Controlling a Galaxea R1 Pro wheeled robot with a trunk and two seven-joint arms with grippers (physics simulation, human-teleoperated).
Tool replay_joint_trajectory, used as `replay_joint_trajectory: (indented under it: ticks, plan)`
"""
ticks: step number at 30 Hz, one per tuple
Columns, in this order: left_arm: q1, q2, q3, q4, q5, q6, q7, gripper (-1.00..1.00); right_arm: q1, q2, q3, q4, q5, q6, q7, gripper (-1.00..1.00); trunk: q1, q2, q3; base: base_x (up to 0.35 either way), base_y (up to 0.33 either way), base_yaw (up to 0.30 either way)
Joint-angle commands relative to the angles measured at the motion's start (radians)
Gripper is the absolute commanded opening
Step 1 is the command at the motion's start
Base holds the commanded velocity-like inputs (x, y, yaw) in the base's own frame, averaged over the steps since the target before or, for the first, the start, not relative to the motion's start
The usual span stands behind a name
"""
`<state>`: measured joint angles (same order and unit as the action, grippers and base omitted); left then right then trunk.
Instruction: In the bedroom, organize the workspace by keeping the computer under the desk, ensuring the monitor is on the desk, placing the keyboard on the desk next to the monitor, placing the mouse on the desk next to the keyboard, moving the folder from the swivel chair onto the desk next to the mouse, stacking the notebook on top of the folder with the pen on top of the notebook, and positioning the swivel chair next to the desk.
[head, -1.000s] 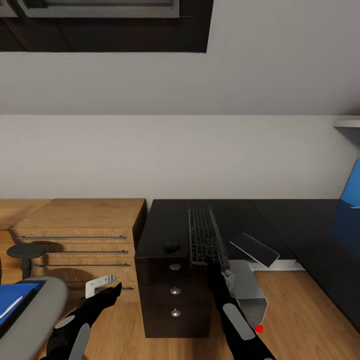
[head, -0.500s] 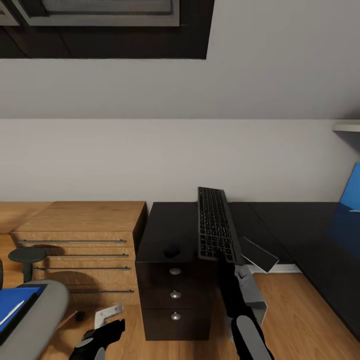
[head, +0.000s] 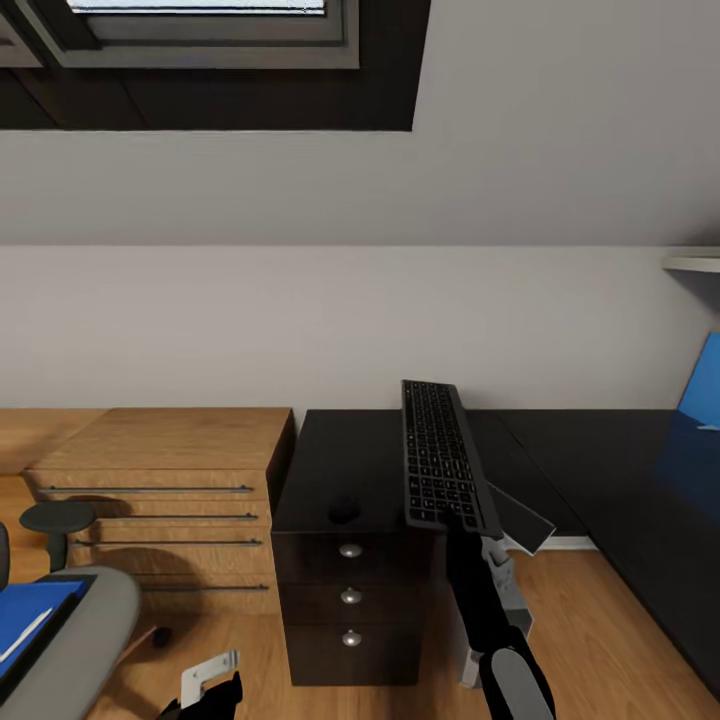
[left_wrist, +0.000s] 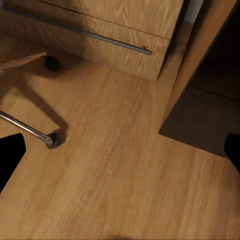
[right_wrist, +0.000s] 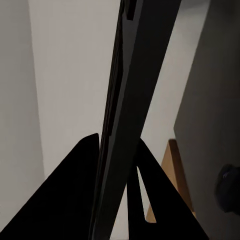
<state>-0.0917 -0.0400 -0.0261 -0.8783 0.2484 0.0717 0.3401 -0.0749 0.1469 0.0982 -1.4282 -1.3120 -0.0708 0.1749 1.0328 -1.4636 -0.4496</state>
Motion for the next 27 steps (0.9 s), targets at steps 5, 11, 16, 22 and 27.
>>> replay_joint_trajectory:
  ticks: [5, 11, 16, 22, 27]
  plan:
    - [0.0, 0.002, -0.003, 0.005, 0.007, -0.004, 0.007, 1.0, 0.0, -0.003, 0.005, 0.001, -0.013, -0.005, 0.005, -1.0, -0.019, 0.035, 0.015, -0.116, -0.007, 0.0]
    - [0.0, 0.0, -0.003, 0.02, 0.006, -0.004, 0.009, 1.0, 0.0, -0.003, 0.005, 0.002, -0.013, -0.007, -0.003, -1.0, -0.042, 0.077, 0.033, -0.316, -0.139, 0.0]
    - [0.0, 0.001, -0.005, 0.033, 0.006, -0.004, 0.065, 1.0, 0.0, -0.003, 0.005, 0.034, -0.01, -0.006, -0.024, -1.0, -0.061, 0.112, 0.049, -0.287, -0.236, 0.0]
    - [0.0, 0.001, -0.006, 0.046, 0.006, -0.004, 0.065, 1.0, 0.0, -0.004, 0.004, 0.033, -0.011, -0.006, -0.062, -1.0, -0.084, 0.154, 0.068, -0.286, -0.238, 0.0]
    - [0.0, 0.001, -0.005, 0.048, 0.006, -0.004, 0.065, 1.0, 0.0, -0.003, 0.006, 0.032, -0.012, -0.007, -0.069, -1.0, -0.104, 0.189, 0.084, -0.286, -0.238, 0.0]
